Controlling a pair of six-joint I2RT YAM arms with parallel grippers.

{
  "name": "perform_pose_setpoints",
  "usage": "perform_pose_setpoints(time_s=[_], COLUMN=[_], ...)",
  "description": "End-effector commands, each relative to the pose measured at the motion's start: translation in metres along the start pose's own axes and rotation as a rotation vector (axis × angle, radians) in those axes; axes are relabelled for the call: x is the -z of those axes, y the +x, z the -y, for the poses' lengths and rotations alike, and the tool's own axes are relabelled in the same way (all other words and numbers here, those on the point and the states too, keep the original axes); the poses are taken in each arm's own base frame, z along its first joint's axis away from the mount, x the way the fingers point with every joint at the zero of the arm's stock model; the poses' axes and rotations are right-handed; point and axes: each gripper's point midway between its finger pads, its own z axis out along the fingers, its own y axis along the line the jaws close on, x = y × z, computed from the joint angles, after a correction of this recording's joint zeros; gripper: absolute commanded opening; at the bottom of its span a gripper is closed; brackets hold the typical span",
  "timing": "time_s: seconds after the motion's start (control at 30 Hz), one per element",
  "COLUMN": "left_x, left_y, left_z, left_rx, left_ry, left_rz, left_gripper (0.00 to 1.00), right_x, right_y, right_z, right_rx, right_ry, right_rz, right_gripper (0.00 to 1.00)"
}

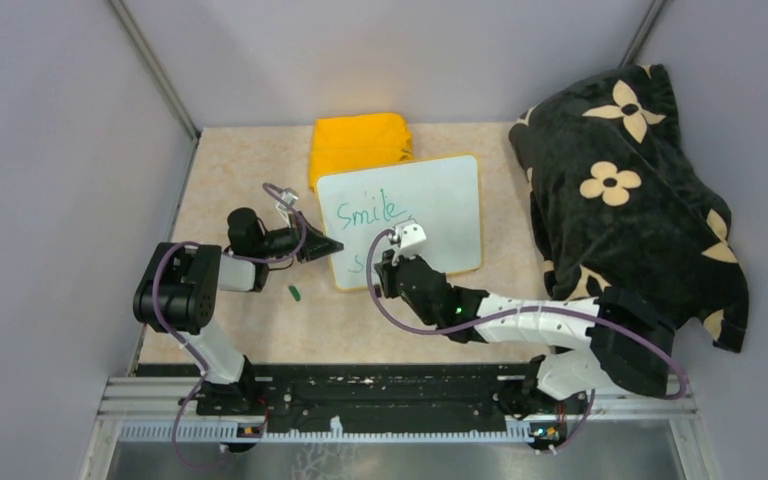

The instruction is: Write a sentence on the whiteboard

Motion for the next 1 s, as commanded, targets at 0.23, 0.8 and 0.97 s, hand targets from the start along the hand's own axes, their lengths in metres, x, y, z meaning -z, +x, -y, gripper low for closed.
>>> perform_pose_setpoints(time_s=[0.23,0.8,0.97], left_x=[-0.002,-0.002,-0.002], left_y=[0.009,0.009,0.009], left_z=[-0.014,-0.014,-0.015], left_rx=[0.023,0.022,0.023], left_ry=[-0.063,-0.063,-0.064], left_rz=[-0.010,-0.011,-0.011], left_gripper=[0.00,0.00,0.00], right_x=[-0.015,-0.010,-0.005], right_y=[-0.028,-0.011,-0.007], right_z=[-0.010,0.031,0.038], right_rx=[-0.037,-0.048,-0.054], right_ry=[0.008,0.136,0.150], right_rz=[0.074,0.046,0.043], right_gripper=[0.00,0.00,0.00])
